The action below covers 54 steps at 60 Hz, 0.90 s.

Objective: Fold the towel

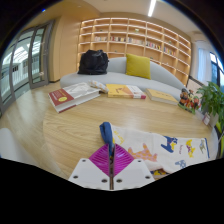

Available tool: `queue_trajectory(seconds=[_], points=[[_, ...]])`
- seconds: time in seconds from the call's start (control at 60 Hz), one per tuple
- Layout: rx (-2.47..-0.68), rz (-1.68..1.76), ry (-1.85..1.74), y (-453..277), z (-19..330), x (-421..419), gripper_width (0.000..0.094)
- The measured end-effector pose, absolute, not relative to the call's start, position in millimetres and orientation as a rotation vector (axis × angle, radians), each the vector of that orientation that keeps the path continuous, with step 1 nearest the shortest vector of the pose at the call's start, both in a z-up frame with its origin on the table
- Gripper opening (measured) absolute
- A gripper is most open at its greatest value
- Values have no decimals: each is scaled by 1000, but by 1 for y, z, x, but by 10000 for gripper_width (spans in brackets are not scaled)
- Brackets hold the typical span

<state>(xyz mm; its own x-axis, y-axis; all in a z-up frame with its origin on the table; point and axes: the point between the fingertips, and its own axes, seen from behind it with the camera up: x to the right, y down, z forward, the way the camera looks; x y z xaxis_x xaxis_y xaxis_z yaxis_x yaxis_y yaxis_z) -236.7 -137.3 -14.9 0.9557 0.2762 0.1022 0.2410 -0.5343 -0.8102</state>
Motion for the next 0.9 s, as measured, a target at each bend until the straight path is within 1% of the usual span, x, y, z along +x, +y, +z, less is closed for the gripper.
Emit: queue_trajectory(seconds=[0.067,0.117,0.15,0.217,0.35,0.4,0.467,0.517,0.55,0.683,0.717,0.733,0.767,0.8,0.817,0.833,0.85,0.867,0.883,0.9], points=[[-2182,90,-349,-142,-13,-238,12],[-2201,167,-313,-149,-5,-242,11],[-2201,229,-302,-153,6,-248,12],[-2156,339,-280,-160,46,-258,11],[-2011,546,-216,-163,150,-250,12],[-1964,572,-180,-157,174,-234,15],[-1940,570,-131,-147,192,-190,21],[-1945,529,-99,-135,190,-161,24],[-1957,486,-79,-125,181,-136,24],[-2050,324,1,-105,117,-38,29],[-2074,271,19,-102,98,-12,74],[-2088,245,27,-101,90,0,127],[-2119,193,33,-101,72,23,326],[-2143,162,43,-103,62,42,572],[-2149,148,51,-104,59,51,679],[-2151,136,62,-105,58,60,747],[-2153,122,72,-105,57,69,807],[-2152,114,78,-107,56,76,843],[-2151,105,83,-109,57,83,862],[-2153,95,86,-109,58,90,858]])
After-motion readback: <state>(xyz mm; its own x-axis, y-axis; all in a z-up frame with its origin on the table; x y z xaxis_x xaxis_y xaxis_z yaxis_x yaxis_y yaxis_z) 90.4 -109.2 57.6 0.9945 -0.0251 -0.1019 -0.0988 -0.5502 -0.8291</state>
